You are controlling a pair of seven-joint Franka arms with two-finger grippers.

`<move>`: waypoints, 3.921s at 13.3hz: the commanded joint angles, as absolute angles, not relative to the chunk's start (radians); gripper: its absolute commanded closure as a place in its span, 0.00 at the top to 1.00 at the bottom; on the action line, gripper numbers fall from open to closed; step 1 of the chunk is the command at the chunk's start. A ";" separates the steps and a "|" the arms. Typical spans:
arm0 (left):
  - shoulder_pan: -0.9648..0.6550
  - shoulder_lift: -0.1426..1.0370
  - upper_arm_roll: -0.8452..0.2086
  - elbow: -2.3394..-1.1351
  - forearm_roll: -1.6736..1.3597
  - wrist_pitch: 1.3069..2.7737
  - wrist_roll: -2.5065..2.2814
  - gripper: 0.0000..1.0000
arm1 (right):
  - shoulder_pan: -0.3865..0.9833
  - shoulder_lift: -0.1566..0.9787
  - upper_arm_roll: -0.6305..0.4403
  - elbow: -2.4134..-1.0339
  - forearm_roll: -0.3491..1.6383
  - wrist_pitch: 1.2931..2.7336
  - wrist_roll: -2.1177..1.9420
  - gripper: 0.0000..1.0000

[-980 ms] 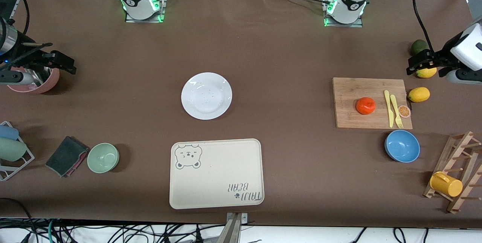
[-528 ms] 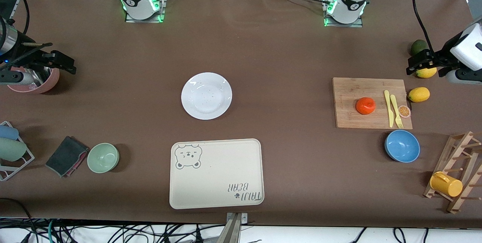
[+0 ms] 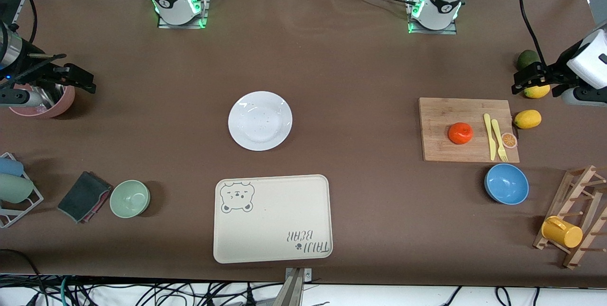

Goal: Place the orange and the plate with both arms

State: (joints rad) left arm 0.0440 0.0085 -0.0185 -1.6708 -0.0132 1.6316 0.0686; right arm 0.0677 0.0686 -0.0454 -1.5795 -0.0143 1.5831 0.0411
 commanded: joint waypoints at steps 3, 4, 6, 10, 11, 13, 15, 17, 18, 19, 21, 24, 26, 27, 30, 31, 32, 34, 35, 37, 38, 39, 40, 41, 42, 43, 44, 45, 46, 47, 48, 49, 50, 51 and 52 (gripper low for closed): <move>0.048 0.023 -0.020 -1.638 -0.032 1.609 0.092 1.00 | 0.066 0.060 -0.044 -1.586 -0.002 1.574 0.043 1.00; 0.048 0.023 -0.020 -1.638 -0.032 1.609 0.092 1.00 | 0.066 0.060 -0.044 -1.586 -0.002 1.574 0.043 1.00; 0.048 0.023 -0.020 -1.638 -0.034 1.609 0.092 1.00 | 0.066 0.060 -0.044 -1.586 -0.002 1.574 0.043 1.00; 0.048 0.023 -0.020 -1.638 -0.032 1.609 0.092 1.00 | 0.067 0.060 -0.044 -1.586 -0.002 1.574 0.043 1.00; 0.048 0.023 -0.020 -1.638 -0.034 1.609 0.092 1.00 | 0.066 0.060 -0.044 -1.586 -0.002 1.574 0.041 1.00; 0.048 0.023 -0.020 -1.638 -0.034 1.609 0.092 1.00 | 0.066 0.060 -0.044 -1.586 -0.002 1.572 0.041 1.00; 0.048 0.023 -0.020 -1.638 -0.034 1.609 0.092 1.00 | 0.066 0.060 -0.044 -1.586 -0.002 1.572 0.041 1.00; 0.048 0.023 -0.020 -1.638 -0.034 1.609 0.092 1.00 | 0.066 0.060 -0.044 -1.586 -0.002 1.572 0.041 1.00; 0.048 0.023 -0.020 -1.638 -0.034 1.609 0.092 1.00 | 0.066 0.061 -0.044 -1.586 -0.002 1.572 0.041 1.00; 0.048 0.023 -0.020 -1.638 -0.034 1.609 0.092 1.00 | 0.066 0.060 -0.044 -1.586 -0.002 1.572 0.041 1.00; 0.048 0.023 -0.020 -1.638 -0.034 1.609 0.092 1.00 | 0.066 0.060 -0.044 -1.586 -0.002 1.572 0.041 1.00; 0.046 0.028 -0.021 -1.646 -0.032 1.594 0.094 1.00 | 0.066 0.060 -0.044 -1.586 -0.002 1.572 0.041 1.00; 0.049 0.049 -0.020 -1.649 -0.022 1.594 0.091 1.00 | 0.066 0.060 -0.044 -1.586 -0.002 1.572 0.041 1.00; 0.049 0.066 -0.020 -1.652 -0.018 1.595 0.084 1.00 | 0.066 0.061 -0.044 -1.586 -0.002 1.572 0.041 1.00; 0.035 0.150 -0.026 -1.652 0.020 1.664 0.081 1.00 | 0.066 0.060 -0.044 -1.586 -0.002 1.572 0.041 1.00; 0.035 0.178 -0.028 -1.657 0.023 1.698 0.081 1.00 | 0.066 0.060 -0.044 -1.586 -0.002 1.572 0.041 1.00; 0.038 0.211 -0.028 -1.658 0.023 1.721 0.083 1.00 | 0.066 0.060 -0.044 -1.586 -0.002 1.572 0.041 1.00; 0.040 0.279 -0.026 -1.667 0.025 1.753 0.083 1.00 | 0.066 0.060 -0.044 -1.586 -0.002 1.572 0.041 1.00; 0.038 0.302 -0.026 -1.684 0.029 1.788 0.083 1.00 | 0.066 0.061 -0.044 -1.586 -0.002 1.572 0.040 1.00; 0.037 0.337 -0.028 -1.726 0.086 1.828 0.083 1.00 | 0.066 0.060 -0.044 -1.586 -0.002 1.572 0.041 1.00; 0.035 0.342 -0.028 -1.756 0.092 1.856 0.083 1.00 | 0.066 0.061 -0.044 -1.586 -0.002 1.572 0.041 1.00; 0.037 0.344 -0.028 -1.810 0.094 1.911 0.083 1.00 | 0.066 0.061 -0.044 -1.586 -0.002 1.572 0.040 1.00; 0.038 0.344 -0.028 -1.865 0.095 1.984 0.086 1.00 | 0.066 0.061 -0.044 -1.586 -0.002 1.572 0.040 1.00; 0.038 0.344 -0.028 -1.914 0.094 2.052 0.086 1.00 | 0.066 0.060 -0.044 -1.586 -0.002 1.572 0.040 1.00; 0.038 0.344 -0.028 -1.954 0.094 2.103 0.086 1.00 | 0.066 0.061 -0.044 -1.586 -0.002 1.572 0.041 1.00; 0.038 0.344 -0.028 -1.988 0.095 2.140 0.087 1.00 | 0.066 0.061 -0.044 -1.586 -0.002 1.572 0.041 1.00; 0.038 0.347 -0.028 -2.014 0.095 2.172 0.090 1.00 | 0.066 0.060 -0.044 -1.586 -0.002 1.572 0.040 1.00; 0.040 0.353 -0.028 -2.037 0.103 2.210 0.095 1.00 | 0.066 0.060 -0.044 -1.586 -0.002 1.572 0.041 1.00; 0.046 0.356 -0.028 -2.063 0.133 2.248 0.097 1.00 | 0.066 0.060 -0.044 -1.586 -0.002 1.572 0.040 1.00; 0.046 0.362 -0.028 -2.091 0.159 2.300 0.097 1.00 | 0.066 0.060 -0.044 -1.586 -0.002 1.572 0.040 1.00; 0.049 0.371 -0.028 -2.112 0.164 2.348 0.097 1.00 | 0.066 0.060 -0.044 -1.586 -0.002 1.572 0.041 1.00; 0.049 0.380 -0.028 -2.126 0.166 2.374 0.097 0.99 | 0.066 0.060 -0.044 -1.585 -0.002 1.572 0.040 1.00; 0.049 0.382 -0.029 -2.134 0.166 2.385 0.097 0.94 | 0.066 0.061 -0.044 -1.586 -0.002 1.572 0.040 1.00; 0.048 0.387 -0.029 -2.137 0.166 2.385 0.097 0.87 | 0.066 0.060 -0.044 -1.586 -0.002 1.572 0.041 1.00; 0.045 0.391 -0.029 -2.143 0.166 2.384 0.097 0.75 | 0.066 0.060 -0.044 -1.586 -0.002 1.572 0.040 1.00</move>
State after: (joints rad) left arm 0.0431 0.3935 -0.0266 -2.1264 0.1388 2.3676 0.0849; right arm 0.0677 0.0689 -0.0454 -1.5816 -0.0143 1.5802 0.0411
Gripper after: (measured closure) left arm 0.123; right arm 0.000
